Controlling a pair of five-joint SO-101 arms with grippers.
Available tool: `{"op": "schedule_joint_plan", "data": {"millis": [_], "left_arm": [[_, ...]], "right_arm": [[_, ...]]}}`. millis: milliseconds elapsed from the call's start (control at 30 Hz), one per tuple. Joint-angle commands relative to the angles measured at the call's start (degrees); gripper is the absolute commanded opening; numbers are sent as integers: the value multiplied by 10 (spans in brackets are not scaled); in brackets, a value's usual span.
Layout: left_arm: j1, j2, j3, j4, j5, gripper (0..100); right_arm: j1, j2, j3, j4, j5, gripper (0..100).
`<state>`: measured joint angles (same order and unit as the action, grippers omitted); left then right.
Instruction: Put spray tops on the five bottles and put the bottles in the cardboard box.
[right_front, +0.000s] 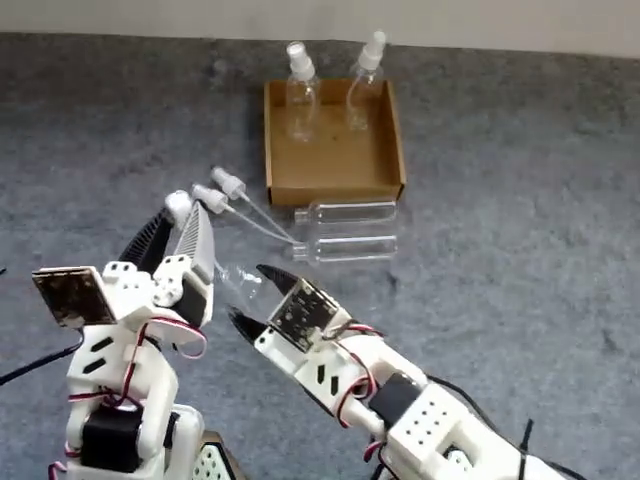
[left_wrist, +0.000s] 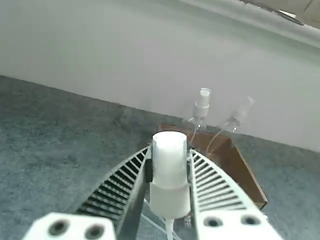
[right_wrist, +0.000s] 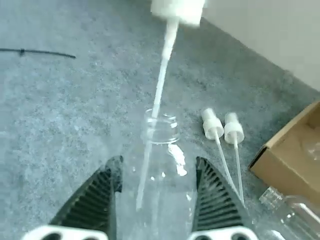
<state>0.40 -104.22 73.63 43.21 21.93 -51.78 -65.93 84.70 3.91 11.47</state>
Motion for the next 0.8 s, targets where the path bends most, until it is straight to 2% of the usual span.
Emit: {"op": "schedule_joint_plan", "data": {"millis": [0,133,200,300,500,600,767], "left_arm": [[9,-5,21,-33,-11,4],[30,-5,22,-32,-11,4],[53,-5,25,-32,-18,4],[90,-5,31,-31,-57,4],[153,-5,54,-32,-110,4],[163,-5,55,-32,-134,5],[161,-5,48,-32,-135,20]], "right_arm": [[4,-86,-9,38,-6,5],[29,-110,-9,51,-7,5],[44,-110,-9,51,-32,5],[65,-110,-9,51,-70,5],[82,-110,-9,51,-75,5],[81,-110,-9,51,-75,5],[80,-110,-9,50,-75,5]]}}
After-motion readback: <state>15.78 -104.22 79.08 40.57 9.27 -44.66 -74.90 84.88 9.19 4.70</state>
